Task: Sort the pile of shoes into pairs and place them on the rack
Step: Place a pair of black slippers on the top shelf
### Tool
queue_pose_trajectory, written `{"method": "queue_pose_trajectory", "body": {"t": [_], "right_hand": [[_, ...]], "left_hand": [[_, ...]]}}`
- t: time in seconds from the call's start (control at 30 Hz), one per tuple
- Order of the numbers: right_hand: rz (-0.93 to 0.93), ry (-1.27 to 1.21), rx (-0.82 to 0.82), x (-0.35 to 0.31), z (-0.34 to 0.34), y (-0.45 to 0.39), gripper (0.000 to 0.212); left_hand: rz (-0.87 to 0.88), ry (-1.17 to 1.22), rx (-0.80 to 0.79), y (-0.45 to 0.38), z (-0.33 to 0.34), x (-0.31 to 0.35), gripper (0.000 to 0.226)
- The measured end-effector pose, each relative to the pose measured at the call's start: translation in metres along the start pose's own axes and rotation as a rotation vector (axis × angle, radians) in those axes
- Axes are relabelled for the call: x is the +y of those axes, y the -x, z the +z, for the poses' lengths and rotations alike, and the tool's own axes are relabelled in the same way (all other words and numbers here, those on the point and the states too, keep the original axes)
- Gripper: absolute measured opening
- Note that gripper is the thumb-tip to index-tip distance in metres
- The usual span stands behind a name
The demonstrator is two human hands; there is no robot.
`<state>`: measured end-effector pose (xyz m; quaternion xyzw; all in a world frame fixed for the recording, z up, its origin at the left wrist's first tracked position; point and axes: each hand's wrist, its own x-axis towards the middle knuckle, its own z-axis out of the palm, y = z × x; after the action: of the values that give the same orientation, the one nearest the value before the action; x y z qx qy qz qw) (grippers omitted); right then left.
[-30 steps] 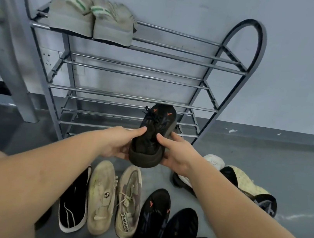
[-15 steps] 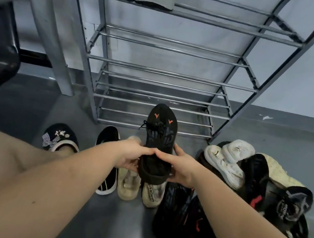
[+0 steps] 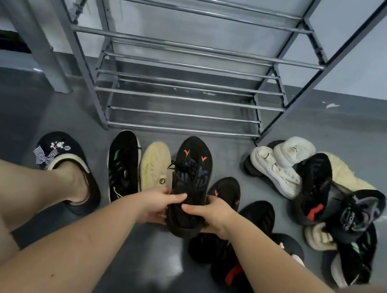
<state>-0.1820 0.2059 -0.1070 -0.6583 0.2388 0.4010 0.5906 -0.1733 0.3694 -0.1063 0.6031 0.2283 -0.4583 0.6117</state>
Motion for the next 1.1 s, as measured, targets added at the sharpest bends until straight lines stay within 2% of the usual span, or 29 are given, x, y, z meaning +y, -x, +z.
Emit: {"method": "queue_pose_trajectory", "body": {"t": [0.07, 0.13, 0.2, 0.27, 0.33, 0.47, 0.57, 0.67, 0.7, 0.77, 0.87, 1.0, 1.1], "right_hand": [[0.035, -0.012, 0.011, 0.01, -0.013, 0.005, 0.037], [0.056, -0.031, 0.032, 0.02, -0.028, 0.01, 0.032], [0.078, -0.064, 0.069, 0.031, -0.044, 0.014, 0.043], [0.091, -0.101, 0.122, 0.042, -0.059, 0.016, 0.063], [0.08, -0.119, 0.186, 0.053, -0.073, 0.02, 0.072], [0.082, -0.157, 0.263, 0.08, -0.095, 0.023, 0.074], [0.132, -0.117, 0.329, 0.1, -0.115, 0.021, 0.075], [0.172, -0.111, 0.371, 0.115, -0.131, 0.015, 0.075], [0.186, -0.129, 0.372, 0.121, -0.133, 0.013, 0.077], [0.205, -0.173, 0.364, 0.132, -0.128, 0.011, 0.068], [0.251, -0.249, 0.318, 0.142, -0.118, 0.009, 0.052], [0.274, -0.196, 0.282, 0.143, -0.117, 0.008, 0.069], [0.285, -0.217, 0.276, 0.143, -0.116, 0.006, 0.084]], "left_hand": [[-0.022, -0.02, -0.032, -0.011, 0.01, -0.004, 0.038], [-0.031, -0.045, -0.074, -0.018, 0.026, -0.005, 0.032], [-0.033, -0.057, -0.114, -0.021, 0.044, -0.004, 0.018], [-0.034, -0.083, -0.146, -0.028, 0.062, -0.003, 0.011], [-0.023, -0.115, -0.155, -0.035, 0.08, -0.004, 0.017], [-0.053, -0.165, -0.14, -0.051, 0.104, -0.016, 0.041], [-0.162, -0.414, -0.108, -0.066, 0.104, -0.024, 0.049], [-0.258, -0.54, 0.054, -0.084, 0.098, -0.042, 0.04], [-0.288, -0.55, 0.101, -0.089, 0.096, -0.049, 0.044], [-0.342, -0.506, 0.148, -0.094, 0.097, -0.063, 0.053], [-0.351, -0.273, 0.204, -0.096, 0.1, -0.077, 0.073], [-0.307, 0.04, 0.242, -0.114, 0.098, -0.105, 0.104], [-0.299, 0.149, 0.233, -0.108, 0.104, -0.101, 0.075]]}}
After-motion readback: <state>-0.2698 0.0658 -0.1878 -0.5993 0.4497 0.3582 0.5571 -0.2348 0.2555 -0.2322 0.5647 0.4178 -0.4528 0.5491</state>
